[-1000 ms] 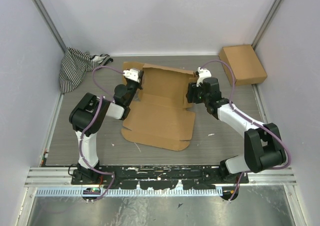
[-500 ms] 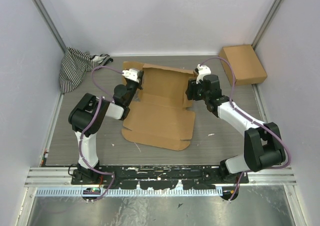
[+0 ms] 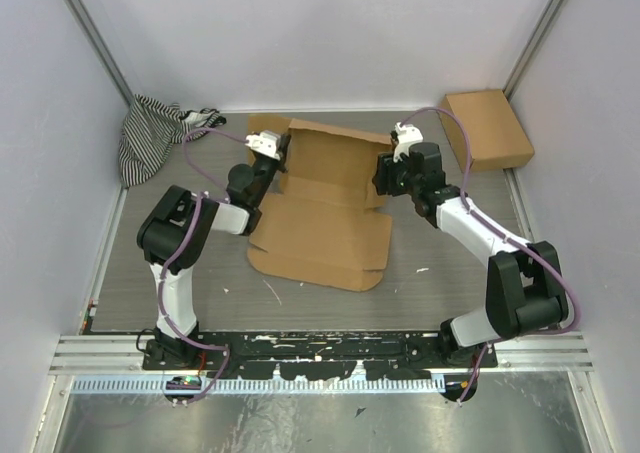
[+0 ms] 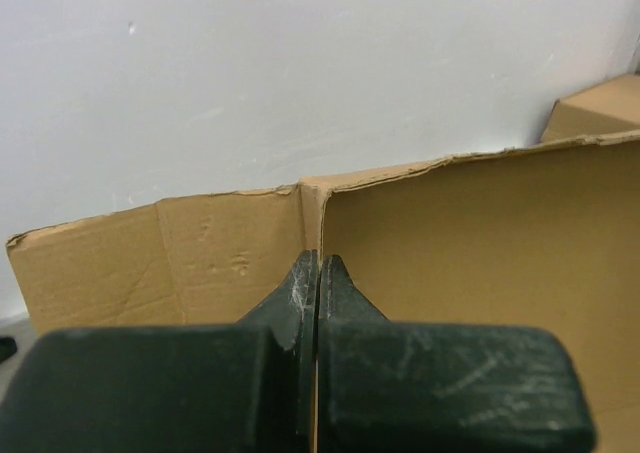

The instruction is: Fold the paper box

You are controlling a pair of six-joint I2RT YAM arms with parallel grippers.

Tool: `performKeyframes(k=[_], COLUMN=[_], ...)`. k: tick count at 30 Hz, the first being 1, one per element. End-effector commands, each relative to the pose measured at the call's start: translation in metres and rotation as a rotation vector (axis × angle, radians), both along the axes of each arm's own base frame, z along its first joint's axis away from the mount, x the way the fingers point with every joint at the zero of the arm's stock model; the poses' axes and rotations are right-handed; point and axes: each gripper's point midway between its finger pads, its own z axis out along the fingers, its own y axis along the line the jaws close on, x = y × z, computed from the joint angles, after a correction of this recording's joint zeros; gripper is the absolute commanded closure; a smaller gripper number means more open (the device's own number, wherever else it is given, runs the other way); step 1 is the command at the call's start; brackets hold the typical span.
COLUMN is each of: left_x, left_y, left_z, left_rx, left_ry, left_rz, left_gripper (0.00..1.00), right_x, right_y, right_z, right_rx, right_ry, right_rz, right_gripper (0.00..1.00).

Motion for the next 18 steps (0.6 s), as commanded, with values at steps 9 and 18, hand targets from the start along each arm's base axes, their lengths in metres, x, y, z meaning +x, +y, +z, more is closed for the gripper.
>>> performKeyframes(k=[9, 18], left_x=[0.034, 0.043], left_y=[-0.014, -0.008], left_z=[0.032, -0.012], left_rx=[-0.034, -0.008], left_ry=[-0.134, -0.063], left_rz=[-0.042, -0.068], left_gripper=[1.00, 1.00], right_x=[0.038, 0.038], right_y=[0.001, 0.004], right_z=[0.031, 0.011], right_rx=[0.013, 0.030], right_ry=[-0.107, -0.075], right_rz=[0.013, 0.032], right_gripper=[0.43, 0.44])
